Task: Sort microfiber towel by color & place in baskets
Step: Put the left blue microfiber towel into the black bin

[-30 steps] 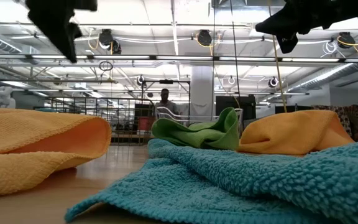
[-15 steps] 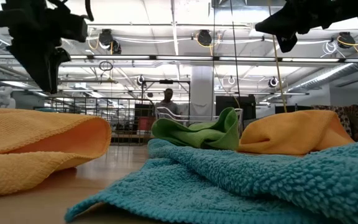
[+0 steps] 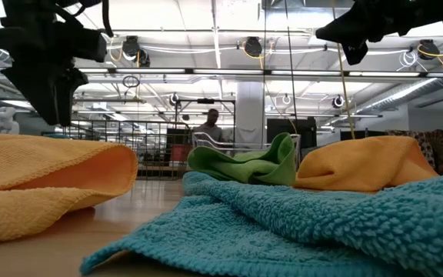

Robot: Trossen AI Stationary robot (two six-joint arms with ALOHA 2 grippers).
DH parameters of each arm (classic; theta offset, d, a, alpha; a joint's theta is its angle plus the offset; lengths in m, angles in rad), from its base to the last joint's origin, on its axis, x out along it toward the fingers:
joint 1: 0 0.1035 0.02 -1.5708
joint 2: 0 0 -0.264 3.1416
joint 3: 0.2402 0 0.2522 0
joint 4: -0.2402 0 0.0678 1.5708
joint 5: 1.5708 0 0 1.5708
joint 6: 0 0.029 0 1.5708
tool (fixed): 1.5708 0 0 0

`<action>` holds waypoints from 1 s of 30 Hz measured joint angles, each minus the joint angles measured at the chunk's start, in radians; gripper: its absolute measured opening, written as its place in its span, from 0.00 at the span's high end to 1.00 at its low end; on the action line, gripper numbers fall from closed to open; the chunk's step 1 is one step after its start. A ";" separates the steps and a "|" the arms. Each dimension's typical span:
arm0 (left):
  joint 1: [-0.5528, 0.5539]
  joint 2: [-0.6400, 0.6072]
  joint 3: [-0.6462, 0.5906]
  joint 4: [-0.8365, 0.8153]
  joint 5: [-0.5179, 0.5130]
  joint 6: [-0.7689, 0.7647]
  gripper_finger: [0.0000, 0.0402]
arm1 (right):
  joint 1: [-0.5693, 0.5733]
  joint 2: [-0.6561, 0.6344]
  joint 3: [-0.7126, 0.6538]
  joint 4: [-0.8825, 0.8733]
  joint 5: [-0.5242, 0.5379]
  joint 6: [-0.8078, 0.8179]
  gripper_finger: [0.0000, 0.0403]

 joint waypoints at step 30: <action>0.025 0.000 -0.173 0.178 0.052 -0.061 0.76 | 0.000 0.000 0.000 -0.001 0.000 -0.018 1.00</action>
